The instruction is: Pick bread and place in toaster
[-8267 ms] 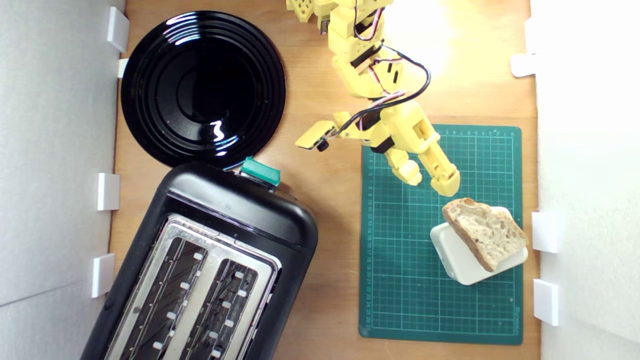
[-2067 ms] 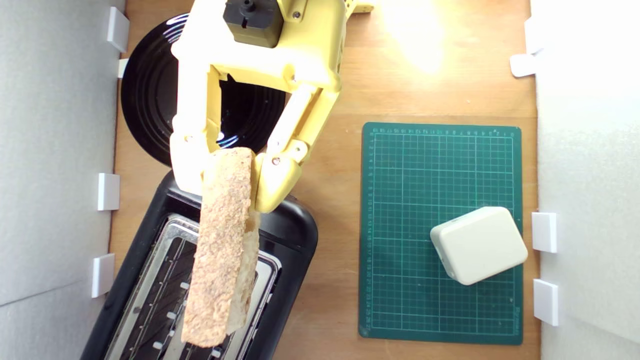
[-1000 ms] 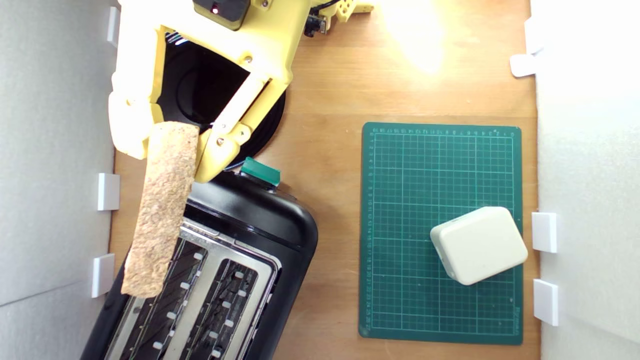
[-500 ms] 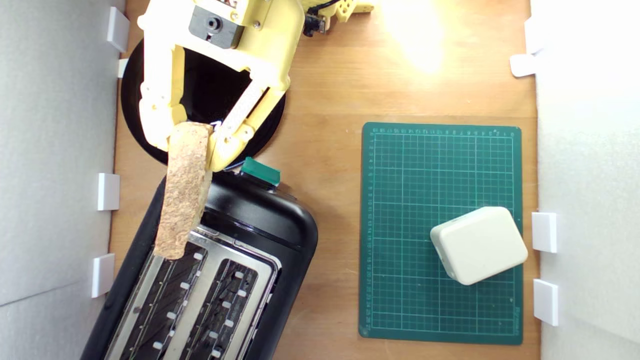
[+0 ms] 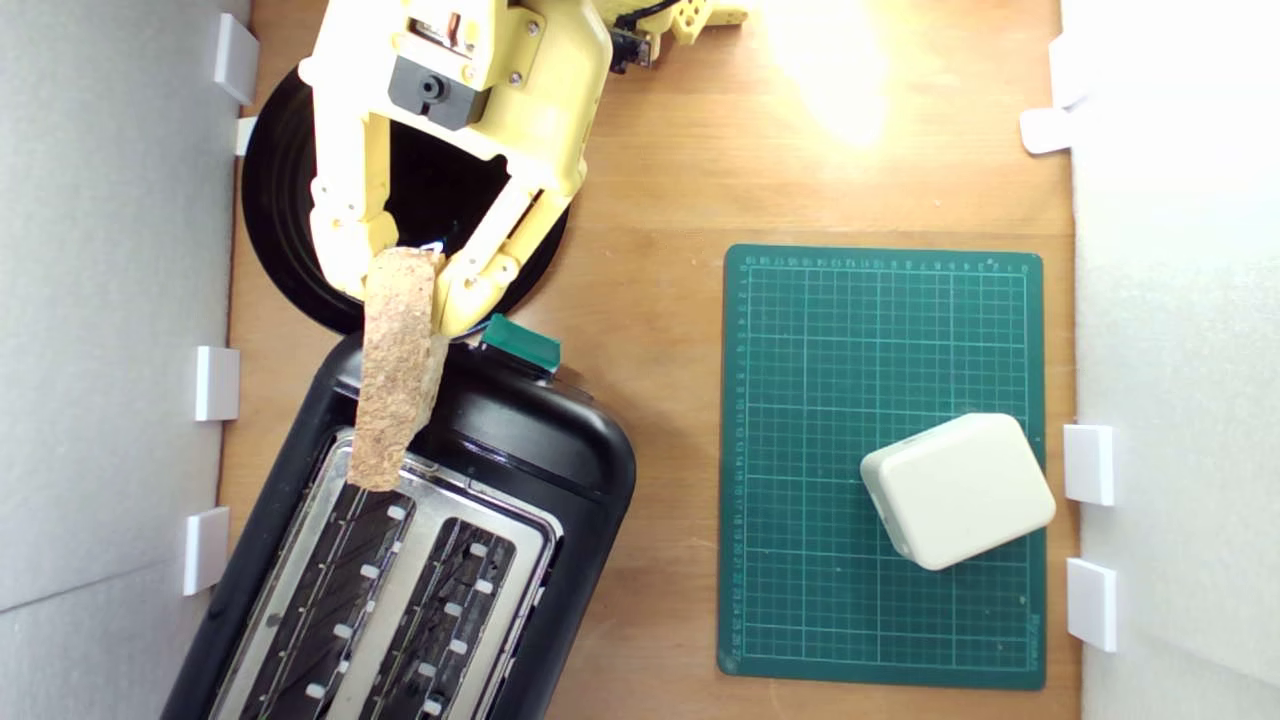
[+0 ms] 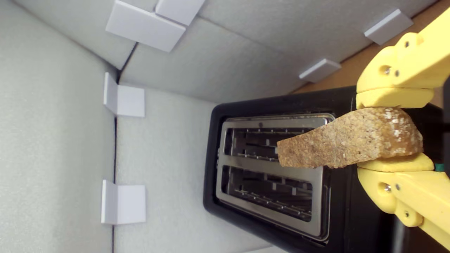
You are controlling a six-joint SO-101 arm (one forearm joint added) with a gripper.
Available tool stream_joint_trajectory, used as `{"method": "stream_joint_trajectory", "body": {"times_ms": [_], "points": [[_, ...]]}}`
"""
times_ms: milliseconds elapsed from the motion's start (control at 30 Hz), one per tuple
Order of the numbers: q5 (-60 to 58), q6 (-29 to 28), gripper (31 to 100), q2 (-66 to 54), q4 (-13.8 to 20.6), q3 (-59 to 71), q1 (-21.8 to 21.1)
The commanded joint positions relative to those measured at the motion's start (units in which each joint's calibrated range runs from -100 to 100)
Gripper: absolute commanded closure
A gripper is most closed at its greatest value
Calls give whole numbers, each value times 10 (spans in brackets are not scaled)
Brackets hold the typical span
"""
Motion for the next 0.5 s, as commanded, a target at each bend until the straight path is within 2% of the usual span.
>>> {"method": "stream_joint_trajectory", "body": {"times_ms": [0, 467], "points": [[1, -2, 729, 12, -6, -64, 7], [-44, -2, 729, 50, -7, -119, 5]]}}
